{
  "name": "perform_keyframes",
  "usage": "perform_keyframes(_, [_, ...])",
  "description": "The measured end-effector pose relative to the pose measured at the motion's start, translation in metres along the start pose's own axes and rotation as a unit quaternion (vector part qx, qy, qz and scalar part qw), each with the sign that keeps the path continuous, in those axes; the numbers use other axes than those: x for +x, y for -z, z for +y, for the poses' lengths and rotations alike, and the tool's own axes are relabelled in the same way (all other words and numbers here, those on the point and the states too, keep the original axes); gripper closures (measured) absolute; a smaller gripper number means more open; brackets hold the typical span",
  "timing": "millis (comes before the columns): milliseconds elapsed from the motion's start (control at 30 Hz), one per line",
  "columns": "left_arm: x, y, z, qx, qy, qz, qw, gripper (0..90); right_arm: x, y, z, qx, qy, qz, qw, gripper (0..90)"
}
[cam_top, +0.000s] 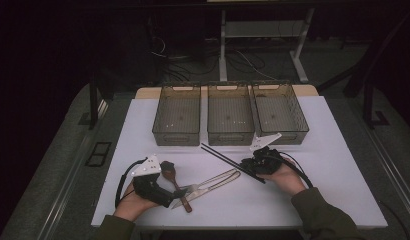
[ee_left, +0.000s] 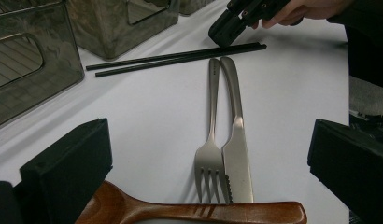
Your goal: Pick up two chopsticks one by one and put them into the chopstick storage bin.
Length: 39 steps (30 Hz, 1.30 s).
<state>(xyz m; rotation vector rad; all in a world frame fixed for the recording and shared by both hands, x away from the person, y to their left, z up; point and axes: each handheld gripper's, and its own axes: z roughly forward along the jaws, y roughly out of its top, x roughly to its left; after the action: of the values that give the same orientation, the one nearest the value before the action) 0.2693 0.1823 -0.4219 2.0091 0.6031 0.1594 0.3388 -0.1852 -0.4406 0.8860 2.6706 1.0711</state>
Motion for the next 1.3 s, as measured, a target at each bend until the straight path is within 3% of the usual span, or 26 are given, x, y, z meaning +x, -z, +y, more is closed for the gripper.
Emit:
perform_keyframes(300, [-0.0001, 0.0000, -0.0001, -0.001, 0.000, -0.001, 1.0000, 0.0, 0.0002, -0.0030, -0.0015, 0.011, 0.009, -0.010, 0.9998, 80.5])
perform_keyframes(900, [-0.0005, 0.0006, -0.0002, 0.000, -0.001, -0.001, 1.0000, 0.0, 0.0044, -0.0045, -0.0055, 0.005, 0.030, -0.034, 0.9989, 85.0])
perform_keyframes(1300, [-0.0002, 0.0009, -0.0001, -0.001, -0.003, -0.001, 1.0000, 0.0, -0.0018, 0.0028, -0.0080, -0.006, 0.026, -0.020, 0.9994, 85.0])
